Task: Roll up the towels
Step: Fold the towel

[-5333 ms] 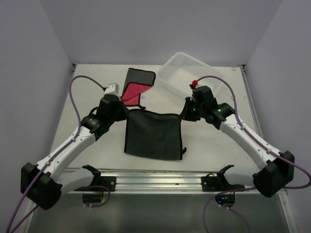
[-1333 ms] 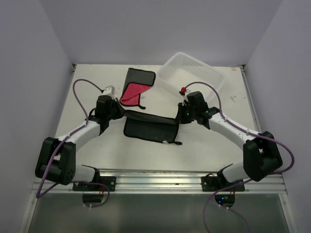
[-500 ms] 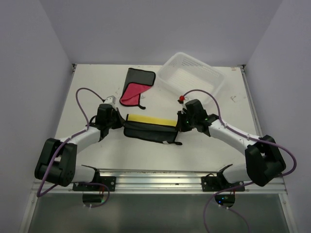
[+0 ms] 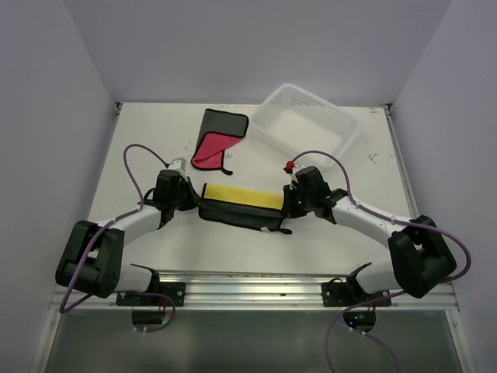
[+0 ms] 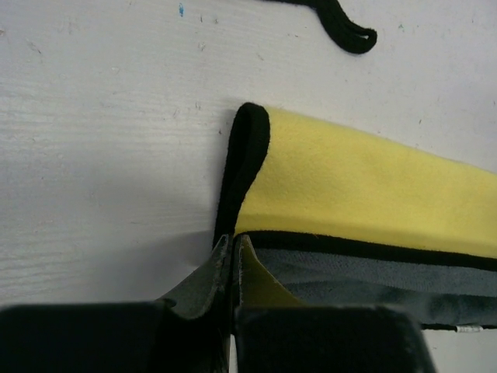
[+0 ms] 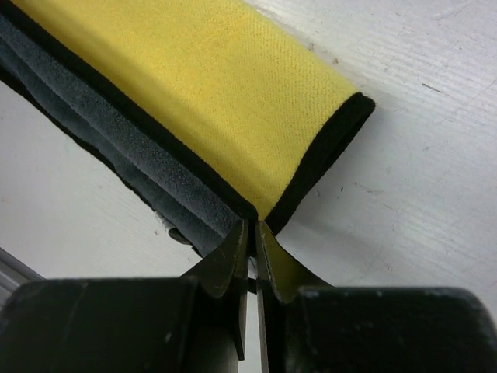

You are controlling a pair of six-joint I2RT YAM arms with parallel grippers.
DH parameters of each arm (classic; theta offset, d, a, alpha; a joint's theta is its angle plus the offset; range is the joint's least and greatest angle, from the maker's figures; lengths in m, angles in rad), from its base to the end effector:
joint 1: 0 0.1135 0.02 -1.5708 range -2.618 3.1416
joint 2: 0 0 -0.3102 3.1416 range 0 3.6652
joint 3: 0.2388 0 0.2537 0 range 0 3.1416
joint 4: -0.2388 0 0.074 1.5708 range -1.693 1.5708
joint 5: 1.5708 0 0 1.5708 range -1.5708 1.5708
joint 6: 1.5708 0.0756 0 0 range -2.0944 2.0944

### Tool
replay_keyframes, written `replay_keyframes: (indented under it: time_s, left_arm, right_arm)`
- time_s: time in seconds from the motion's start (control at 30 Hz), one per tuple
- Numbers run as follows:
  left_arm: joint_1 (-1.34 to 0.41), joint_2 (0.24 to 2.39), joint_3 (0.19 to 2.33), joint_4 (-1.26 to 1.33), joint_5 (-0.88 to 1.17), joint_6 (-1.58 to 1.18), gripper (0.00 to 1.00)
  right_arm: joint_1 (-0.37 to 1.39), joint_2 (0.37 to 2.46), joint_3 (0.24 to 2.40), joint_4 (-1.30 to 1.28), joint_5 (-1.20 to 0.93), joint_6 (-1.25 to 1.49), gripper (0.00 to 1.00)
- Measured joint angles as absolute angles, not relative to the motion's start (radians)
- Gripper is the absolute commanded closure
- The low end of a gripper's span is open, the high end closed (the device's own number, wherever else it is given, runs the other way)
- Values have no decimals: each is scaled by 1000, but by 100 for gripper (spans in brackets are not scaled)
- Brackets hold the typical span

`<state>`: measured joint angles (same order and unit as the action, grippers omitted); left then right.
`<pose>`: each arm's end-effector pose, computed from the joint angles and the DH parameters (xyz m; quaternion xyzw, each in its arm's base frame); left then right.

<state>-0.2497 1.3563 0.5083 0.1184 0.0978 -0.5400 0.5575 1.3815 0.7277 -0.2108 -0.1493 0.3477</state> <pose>0.2630 -0.0747 0.1719 -0.1121 0.9051 -0.1981 0.3593 0.2404 0.1631 0.2027 -0.1236 0.9278 0.2137 0.2795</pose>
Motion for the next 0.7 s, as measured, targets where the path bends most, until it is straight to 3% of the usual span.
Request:
replay_keyframes:
  time_s: [0.07, 0.3, 0.47, 0.7]
  left_arm:
    - [-250, 1357, 506, 119, 98, -540, 94]
    - [-244, 1357, 478, 123, 88, -540, 80]
    - [-243, 1354, 461, 131, 89, -542, 72]
    - [-243, 1312, 444, 134, 93, -542, 65]
  right_arm:
    - [559, 1382, 725, -207, -149, 348, 89]
    - [567, 1382, 694, -204, -149, 347, 69]
    - [578, 1372, 669, -203, -149, 348, 69]
    - [581, 1292, 652, -210, -144, 369, 79]
